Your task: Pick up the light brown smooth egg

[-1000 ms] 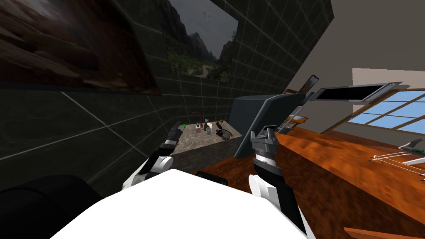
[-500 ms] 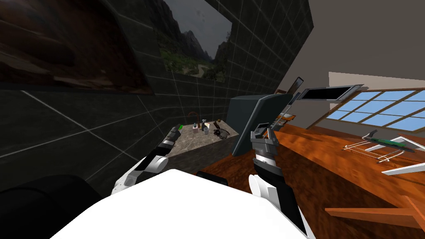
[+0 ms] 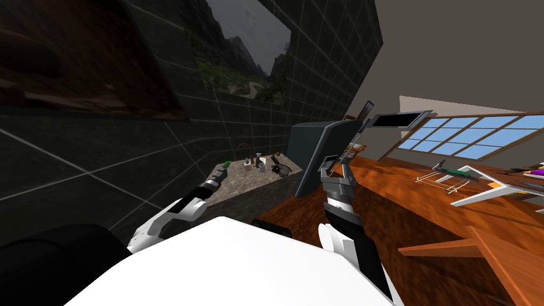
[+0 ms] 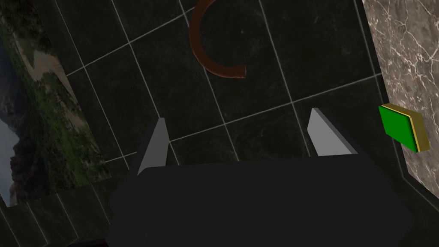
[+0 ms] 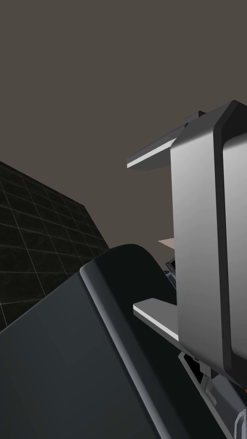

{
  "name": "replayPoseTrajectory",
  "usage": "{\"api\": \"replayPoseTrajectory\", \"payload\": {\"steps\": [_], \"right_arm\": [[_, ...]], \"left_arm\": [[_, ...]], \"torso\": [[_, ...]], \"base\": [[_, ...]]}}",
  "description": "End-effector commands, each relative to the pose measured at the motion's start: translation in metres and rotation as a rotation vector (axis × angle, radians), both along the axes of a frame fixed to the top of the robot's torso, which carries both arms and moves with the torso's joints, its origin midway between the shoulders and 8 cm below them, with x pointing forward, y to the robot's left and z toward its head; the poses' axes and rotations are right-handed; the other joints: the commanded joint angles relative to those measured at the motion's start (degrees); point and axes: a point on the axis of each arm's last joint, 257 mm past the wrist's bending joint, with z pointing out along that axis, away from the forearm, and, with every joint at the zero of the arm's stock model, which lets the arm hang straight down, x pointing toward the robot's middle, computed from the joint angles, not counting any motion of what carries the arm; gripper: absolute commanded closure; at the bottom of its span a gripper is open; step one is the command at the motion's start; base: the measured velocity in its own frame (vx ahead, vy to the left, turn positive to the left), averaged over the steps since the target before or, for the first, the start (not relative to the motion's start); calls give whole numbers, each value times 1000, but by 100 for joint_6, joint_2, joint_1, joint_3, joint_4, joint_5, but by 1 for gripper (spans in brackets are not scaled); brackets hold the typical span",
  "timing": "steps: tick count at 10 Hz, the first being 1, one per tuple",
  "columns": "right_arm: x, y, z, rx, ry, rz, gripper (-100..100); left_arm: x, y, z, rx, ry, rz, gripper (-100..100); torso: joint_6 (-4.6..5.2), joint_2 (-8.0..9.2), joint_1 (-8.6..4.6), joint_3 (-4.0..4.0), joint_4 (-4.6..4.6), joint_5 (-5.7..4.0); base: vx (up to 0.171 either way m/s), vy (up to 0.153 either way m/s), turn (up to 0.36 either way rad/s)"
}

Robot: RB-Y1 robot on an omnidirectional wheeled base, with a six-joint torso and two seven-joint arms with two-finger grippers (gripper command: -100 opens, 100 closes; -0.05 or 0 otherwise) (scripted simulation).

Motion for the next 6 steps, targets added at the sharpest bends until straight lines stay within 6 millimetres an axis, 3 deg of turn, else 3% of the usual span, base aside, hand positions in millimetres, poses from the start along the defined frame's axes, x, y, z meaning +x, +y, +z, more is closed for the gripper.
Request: {"api": "replayPoseTrajectory", "payload": {"steps": [1, 2, 3, 4, 5, 6], "right_arm": [[0, 0, 0, 0, 0, 0, 0], [0, 0, 0, 0, 0, 0, 0], [0, 0, 0, 0, 0, 0, 0], [0, 0, 0, 0, 0, 0, 0], [0, 0, 0, 0, 0, 0, 0], [0, 0, 0, 0, 0, 0, 0]], "left_arm": [[0, 19, -18, 25, 81, 18, -100], [0, 19, -20, 30, 92, 17, -100], [-3, 38, -35, 45, 158, 38, -100], [-2, 39, -35, 55, 168, 35, -100], [-7, 57, -50, 64, 229, 60, -100], [-5, 59, -49, 82, 241, 54, -100]], "torso": [[0, 0, 0, 0, 0, 0], [2, 0, -2, 0, 0, 0], [1, -2, -2, -1, 0, 0], [2, -3, -2, -2, -1, 0], [-1, -3, -2, -2, -1, -1], [2, -3, -2, -2, -1, -1]], "base": [[-9, 16, -103], [-8, 14, -72], [-8, 14, -139], [-7, 16, -52], [-5, 13, -110], [-5, 13, -61]]}}
